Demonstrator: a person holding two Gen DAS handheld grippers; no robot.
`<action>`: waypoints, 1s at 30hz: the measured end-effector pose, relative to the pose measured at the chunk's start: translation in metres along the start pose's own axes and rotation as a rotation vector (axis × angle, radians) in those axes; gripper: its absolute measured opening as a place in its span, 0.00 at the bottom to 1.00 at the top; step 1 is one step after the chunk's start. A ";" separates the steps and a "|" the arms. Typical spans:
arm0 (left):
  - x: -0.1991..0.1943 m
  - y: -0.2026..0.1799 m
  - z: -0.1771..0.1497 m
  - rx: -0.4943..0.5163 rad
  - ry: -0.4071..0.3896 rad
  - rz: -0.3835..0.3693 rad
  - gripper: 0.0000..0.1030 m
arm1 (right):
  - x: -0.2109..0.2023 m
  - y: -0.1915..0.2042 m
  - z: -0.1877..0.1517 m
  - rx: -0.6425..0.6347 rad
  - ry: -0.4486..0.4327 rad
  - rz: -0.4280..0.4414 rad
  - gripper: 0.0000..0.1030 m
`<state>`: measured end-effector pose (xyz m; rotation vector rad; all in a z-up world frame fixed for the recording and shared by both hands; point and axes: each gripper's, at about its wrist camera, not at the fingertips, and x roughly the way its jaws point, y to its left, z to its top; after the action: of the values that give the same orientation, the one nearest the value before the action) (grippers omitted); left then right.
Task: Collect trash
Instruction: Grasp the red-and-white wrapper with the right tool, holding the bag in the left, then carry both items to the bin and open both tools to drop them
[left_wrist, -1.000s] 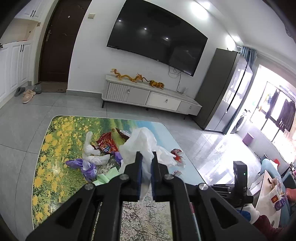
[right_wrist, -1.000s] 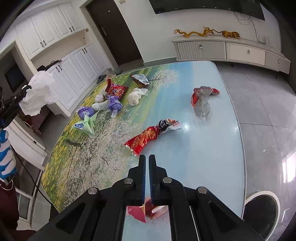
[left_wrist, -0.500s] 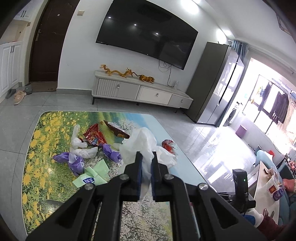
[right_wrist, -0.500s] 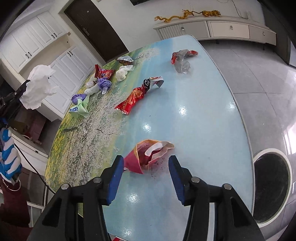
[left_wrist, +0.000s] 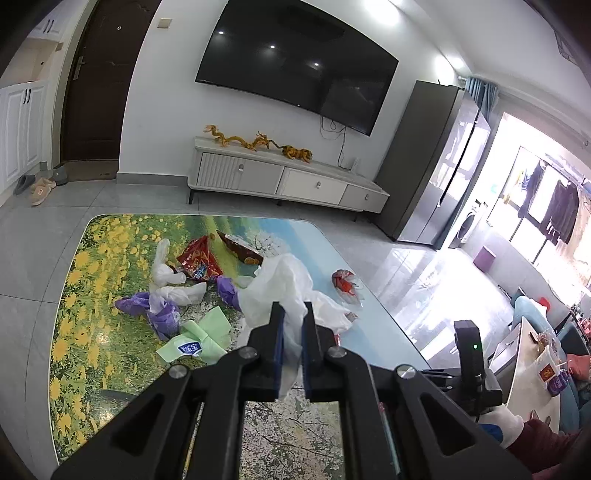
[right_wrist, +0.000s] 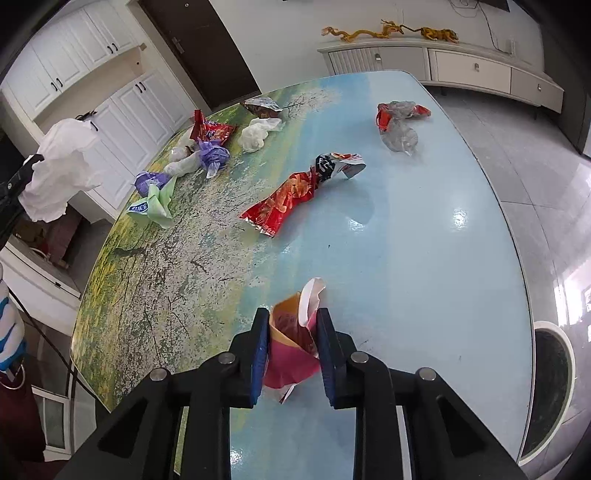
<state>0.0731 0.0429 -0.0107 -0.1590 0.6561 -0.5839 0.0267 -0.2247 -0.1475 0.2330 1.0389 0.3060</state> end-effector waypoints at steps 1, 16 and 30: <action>0.001 -0.003 0.000 0.003 0.003 -0.003 0.07 | -0.002 0.001 -0.001 -0.001 -0.005 0.007 0.22; 0.065 -0.132 -0.003 0.179 0.111 -0.189 0.07 | -0.117 -0.081 -0.019 0.164 -0.271 -0.067 0.21; 0.222 -0.338 -0.057 0.368 0.413 -0.410 0.08 | -0.163 -0.251 -0.110 0.530 -0.309 -0.345 0.24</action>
<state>0.0243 -0.3586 -0.0653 0.1831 0.9098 -1.1398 -0.1117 -0.5122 -0.1528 0.5509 0.8175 -0.3186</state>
